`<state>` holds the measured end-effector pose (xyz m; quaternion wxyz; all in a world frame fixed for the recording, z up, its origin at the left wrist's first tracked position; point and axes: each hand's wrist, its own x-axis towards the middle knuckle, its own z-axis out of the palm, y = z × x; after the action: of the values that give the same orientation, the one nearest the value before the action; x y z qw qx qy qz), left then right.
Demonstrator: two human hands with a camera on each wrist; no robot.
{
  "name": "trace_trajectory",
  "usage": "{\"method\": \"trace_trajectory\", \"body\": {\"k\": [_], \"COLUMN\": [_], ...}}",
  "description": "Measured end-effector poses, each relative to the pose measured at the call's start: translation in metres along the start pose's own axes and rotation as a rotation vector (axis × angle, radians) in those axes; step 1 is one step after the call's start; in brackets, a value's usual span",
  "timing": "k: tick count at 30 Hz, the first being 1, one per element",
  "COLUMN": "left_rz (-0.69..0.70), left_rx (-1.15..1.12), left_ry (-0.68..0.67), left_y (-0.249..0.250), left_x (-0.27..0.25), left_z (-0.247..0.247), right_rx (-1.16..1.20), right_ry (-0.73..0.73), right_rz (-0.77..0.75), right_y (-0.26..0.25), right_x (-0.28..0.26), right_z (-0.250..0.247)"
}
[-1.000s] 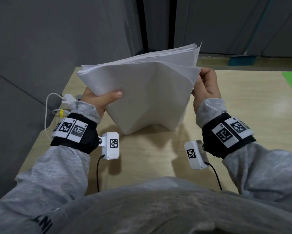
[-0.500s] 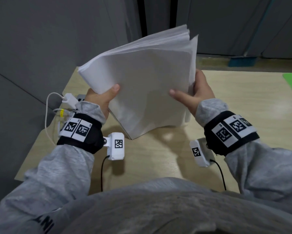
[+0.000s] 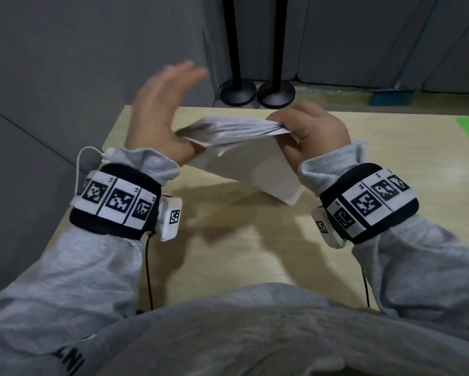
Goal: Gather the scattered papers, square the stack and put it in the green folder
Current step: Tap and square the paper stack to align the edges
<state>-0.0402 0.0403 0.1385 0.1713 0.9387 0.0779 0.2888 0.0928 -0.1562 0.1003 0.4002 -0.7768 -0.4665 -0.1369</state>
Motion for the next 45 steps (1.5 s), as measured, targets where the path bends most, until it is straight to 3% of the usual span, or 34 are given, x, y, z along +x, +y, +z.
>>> {"method": "trace_trajectory", "body": {"k": [2, 8, 10, 12, 14, 16, 19, 24, 31, 33, 39, 42, 45], "left_rz": [-0.048, -0.57, -0.68, -0.761, -0.794, -0.795, -0.846, -0.899, -0.895, -0.917, -1.112, -1.17, -1.092], "left_rx": [-0.177, -0.47, -0.434, -0.414, -0.434, -0.437, -0.412, -0.469, -0.563, -0.541, -0.42, -0.457, -0.44], "left_ry": [-0.072, 0.051, 0.037, 0.059, 0.068, 0.096, 0.108, 0.211, 0.325, 0.311, 0.141, 0.224, 0.173], "left_y": [0.009, -0.001, -0.025, -0.042, -0.047, -0.051, -0.058, -0.058, -0.042, -0.044, -0.057, -0.063, -0.065], "left_x": [-0.001, -0.017, -0.023, -0.029, -0.034, -0.04, -0.047, -0.048, -0.037, -0.045, -0.078, -0.075, -0.069], "left_z": [0.007, 0.024, 0.018, 0.01, 0.004, 0.003, 0.005, 0.025, 0.045, 0.054, 0.087, 0.089, 0.082], "right_rx": [0.0, -0.269, -0.349, -0.285, -0.018, 0.297, 0.479, 0.503, 0.649, 0.598, 0.387, 0.37, 0.531], "right_ry": [0.004, -0.119, -0.006, 0.146, 0.167, 0.092, -0.042, 0.082, 0.404, 0.362, -0.017, -0.012, 0.116], "right_rz": [-0.015, 0.256, 0.377, 0.497, 0.607, 0.747, 0.887, 0.931, 0.813, 0.825, 0.905, 0.941, 0.964], "right_y": [-0.005, 0.019, 0.035, 0.045, 0.05, 0.05, 0.051, 0.049, 0.038, 0.043, 0.07, 0.068, 0.068], "right_x": [0.0, -0.003, -0.012, -0.018, -0.021, -0.022, -0.022, -0.019, -0.018, -0.028, -0.061, -0.052, -0.046], "right_z": [0.002, -0.007, -0.009, -0.008, -0.006, -0.002, 0.008, 0.014, 0.011, 0.014, 0.024, 0.023, 0.019]}}
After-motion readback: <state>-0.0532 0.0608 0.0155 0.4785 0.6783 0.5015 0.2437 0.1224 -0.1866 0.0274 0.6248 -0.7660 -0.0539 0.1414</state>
